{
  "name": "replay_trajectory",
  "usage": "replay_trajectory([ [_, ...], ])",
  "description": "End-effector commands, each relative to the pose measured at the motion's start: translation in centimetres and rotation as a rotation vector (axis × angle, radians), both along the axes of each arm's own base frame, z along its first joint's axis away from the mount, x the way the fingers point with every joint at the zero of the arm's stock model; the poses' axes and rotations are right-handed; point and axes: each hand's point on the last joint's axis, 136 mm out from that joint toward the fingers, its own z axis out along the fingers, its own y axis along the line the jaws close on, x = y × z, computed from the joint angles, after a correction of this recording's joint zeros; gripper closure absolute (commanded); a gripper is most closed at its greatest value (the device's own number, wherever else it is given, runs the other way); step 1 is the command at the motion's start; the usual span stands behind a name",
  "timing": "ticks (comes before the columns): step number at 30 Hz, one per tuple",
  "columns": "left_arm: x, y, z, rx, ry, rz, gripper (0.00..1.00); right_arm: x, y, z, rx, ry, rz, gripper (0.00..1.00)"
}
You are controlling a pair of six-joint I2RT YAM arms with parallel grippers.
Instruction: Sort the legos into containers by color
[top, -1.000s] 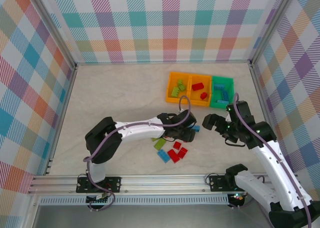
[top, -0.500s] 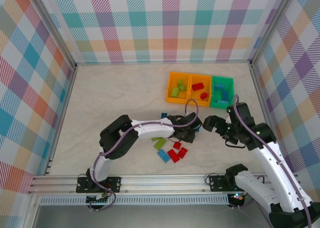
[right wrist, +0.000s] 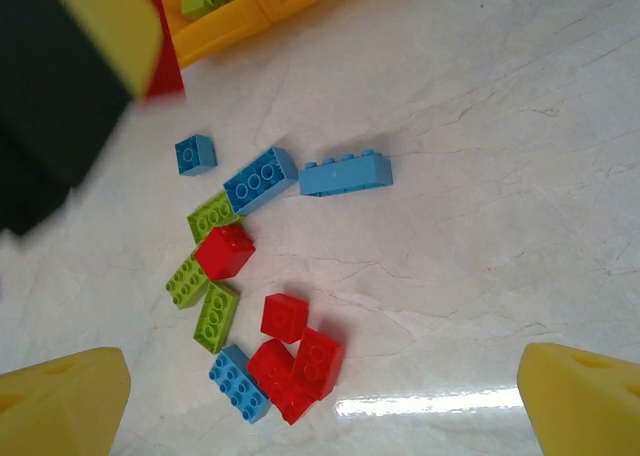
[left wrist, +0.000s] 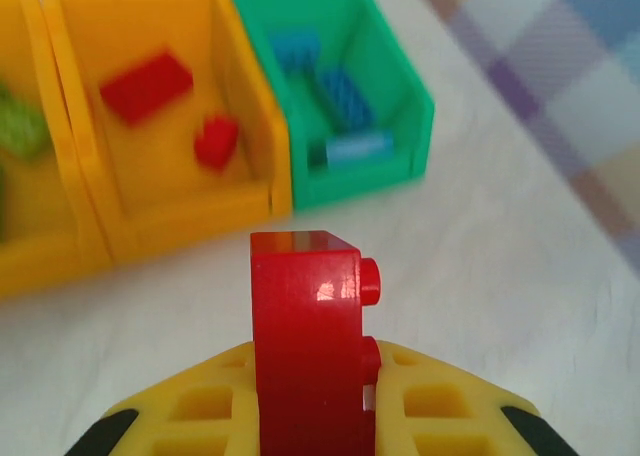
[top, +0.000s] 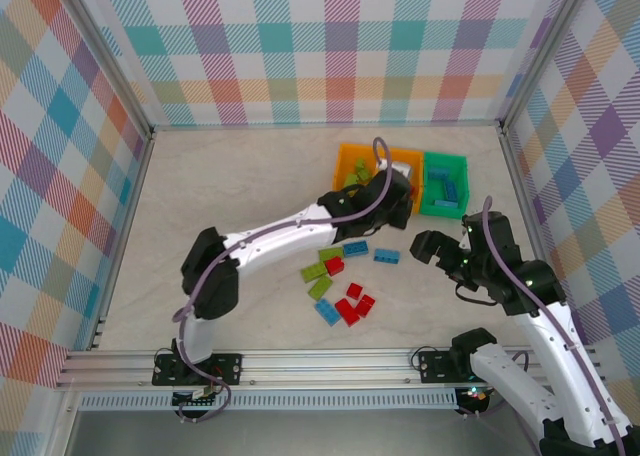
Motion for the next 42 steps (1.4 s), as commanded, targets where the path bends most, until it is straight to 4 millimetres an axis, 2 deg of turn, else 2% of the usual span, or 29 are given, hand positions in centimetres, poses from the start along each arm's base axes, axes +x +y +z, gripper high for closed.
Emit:
replay_trajectory([
  [1, 5.5, -0.5, -2.7, 0.054, -0.060, 0.091, 0.87, -0.1, 0.1, 0.8, 0.034, -0.017, -0.019, 0.00],
  [3, 7.6, -1.4, -3.0, 0.042, -0.074, 0.114, 0.86, -0.4, 0.0, 1.3, 0.038, -0.029, -0.016, 0.00],
  [8, 10.7, -3.8, -4.0, 0.024, -0.105, 0.118, 0.78, -0.9, -0.4, 2.0, 0.026, -0.037, -0.019, 0.00],
  [14, 13.7, -3.8, -4.9, -0.019, -0.114, 0.202, 0.63, -1.0, -0.1, 2.3, 0.047, -0.040, -0.011, 0.00],
  [16, 13.8, -4.3, -3.7, -0.052, -0.126, 0.182, 0.53, -1.1, -0.1, 2.3, 0.044, -0.038, -0.007, 0.00],
  [17, 13.7, -4.4, -2.9, -0.064, -0.134, 0.172, 0.52, -1.1, -0.1, 2.3, 0.042, -0.038, -0.006, 0.00],
  [21, 12.7, -3.8, 1.7, -0.104, -0.152, 0.147, 0.52, -1.0, -0.3, 2.2, 0.027, -0.034, -0.013, 0.00],
  [24, 10.4, -2.7, 5.3, -0.118, -0.127, 0.099, 0.54, -0.9, -0.6, 2.0, 0.010, -0.033, -0.022, 0.00],
  [26, 8.1, -1.3, 7.8, -0.160, -0.137, 0.061, 0.54, -0.9, -0.9, 1.5, -0.007, -0.019, -0.032, 0.00],
  [27, 6.8, -0.3, 8.3, -0.182, -0.150, 0.046, 0.54, -0.9, -1.0, 1.1, -0.012, -0.007, -0.035, 0.00],
  [28, 5.5, 1.1, 10.3, -0.238, -0.196, 0.037, 0.55, -0.8, -0.8, 0.8, -0.012, 0.005, -0.030, 0.00],
  [31, 1.2, 5.5, 12.4, -0.252, -0.254, -0.024, 0.55, -0.1, 0.4, -0.7, 0.001, 0.060, 0.012, 0.00],
  [34, -3.4, 9.5, 12.9, -0.193, -0.320, -0.134, 0.55, 1.0, 2.2, -2.4, 0.024, 0.129, 0.069, 0.00],
  [37, -7.3, 13.9, 12.6, -0.118, -0.395, -0.190, 0.54, 2.3, 3.9, -4.0, 0.002, 0.144, 0.153, 0.02],
  [40, -10.2, 18.3, 12.2, -0.031, -0.446, -0.214, 0.56, 3.9, 5.5, -4.8, -0.098, 0.069, 0.334, 0.03],
  [42, -12.3, 20.2, 11.8, 0.039, -0.490, -0.293, 0.55, 5.1, 5.8, -5.1, -0.232, -0.004, 0.478, 0.08],
])
